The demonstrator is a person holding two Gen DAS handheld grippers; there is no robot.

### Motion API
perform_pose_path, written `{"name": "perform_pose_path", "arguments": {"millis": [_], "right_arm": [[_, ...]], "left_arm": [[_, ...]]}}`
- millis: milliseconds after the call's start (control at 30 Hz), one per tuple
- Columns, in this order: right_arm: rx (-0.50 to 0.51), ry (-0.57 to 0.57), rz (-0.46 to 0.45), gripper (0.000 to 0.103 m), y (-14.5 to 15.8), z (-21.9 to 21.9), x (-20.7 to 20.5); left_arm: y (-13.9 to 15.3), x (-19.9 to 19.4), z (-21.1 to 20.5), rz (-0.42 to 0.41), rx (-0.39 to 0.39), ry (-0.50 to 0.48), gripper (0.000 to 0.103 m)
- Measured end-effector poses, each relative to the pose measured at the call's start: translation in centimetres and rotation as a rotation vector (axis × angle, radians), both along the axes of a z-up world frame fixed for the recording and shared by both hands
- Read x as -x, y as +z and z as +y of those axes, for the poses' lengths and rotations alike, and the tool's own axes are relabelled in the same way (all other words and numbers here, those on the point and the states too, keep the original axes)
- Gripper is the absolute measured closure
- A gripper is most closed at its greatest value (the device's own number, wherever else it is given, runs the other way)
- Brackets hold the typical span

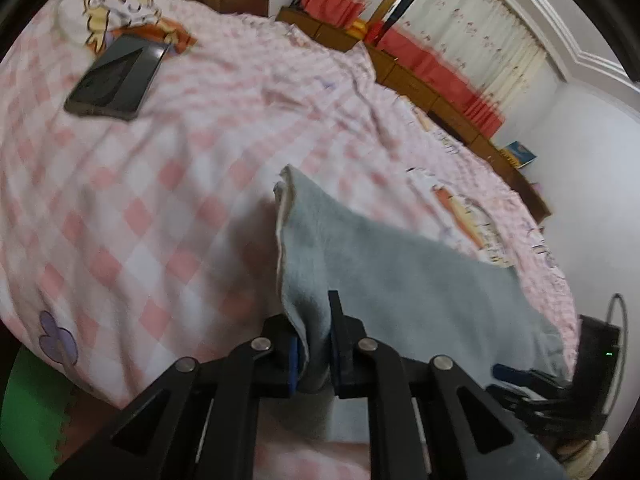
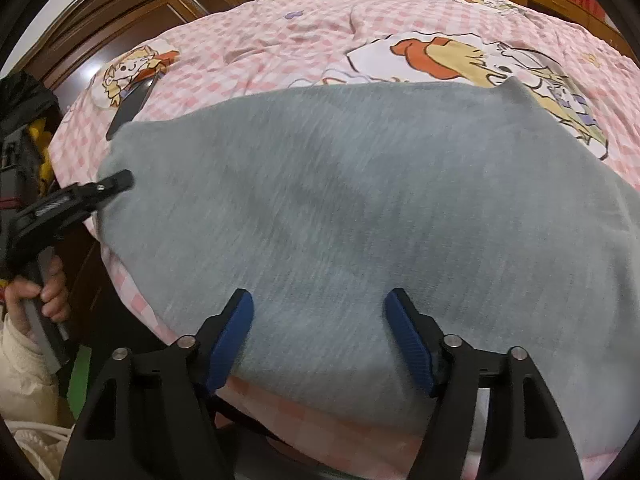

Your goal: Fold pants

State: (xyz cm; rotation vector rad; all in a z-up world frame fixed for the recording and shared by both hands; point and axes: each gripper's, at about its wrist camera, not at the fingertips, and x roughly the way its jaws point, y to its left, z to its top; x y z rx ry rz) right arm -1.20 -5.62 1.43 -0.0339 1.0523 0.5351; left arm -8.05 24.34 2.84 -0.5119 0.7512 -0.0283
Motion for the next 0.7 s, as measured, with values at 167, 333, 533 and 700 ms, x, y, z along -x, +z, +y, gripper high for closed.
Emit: {"name": "perform_pose_path", "arguments": {"millis": [167,333,533,700], "right_arm": [[-0.017,-0.074,-0.011,0.038,1.3,-2.2,0.5],[-0.043,-0.156,-0.045,0.038,2.9,-5.9,1.3],[-0.072,-0.244,-0.079,0.038,4.4,-9.6,2.0],[-0.060,-0.299,-0.115,0.038,5.8,-11.8,2.8]], "left_arm": [[3.5,0.8,-1.2,-0.052,0.027,-0.043,0.092],[6.9,0.7,-4.5,-0.102,-0.015,-0.135,0.092],[9.5,0.3,-8.8,-0.137,-0.028,-0.238,0.092],[10.3,-1.5,-13.1,-0.120,-0.041,-0.313,0.092]]}}
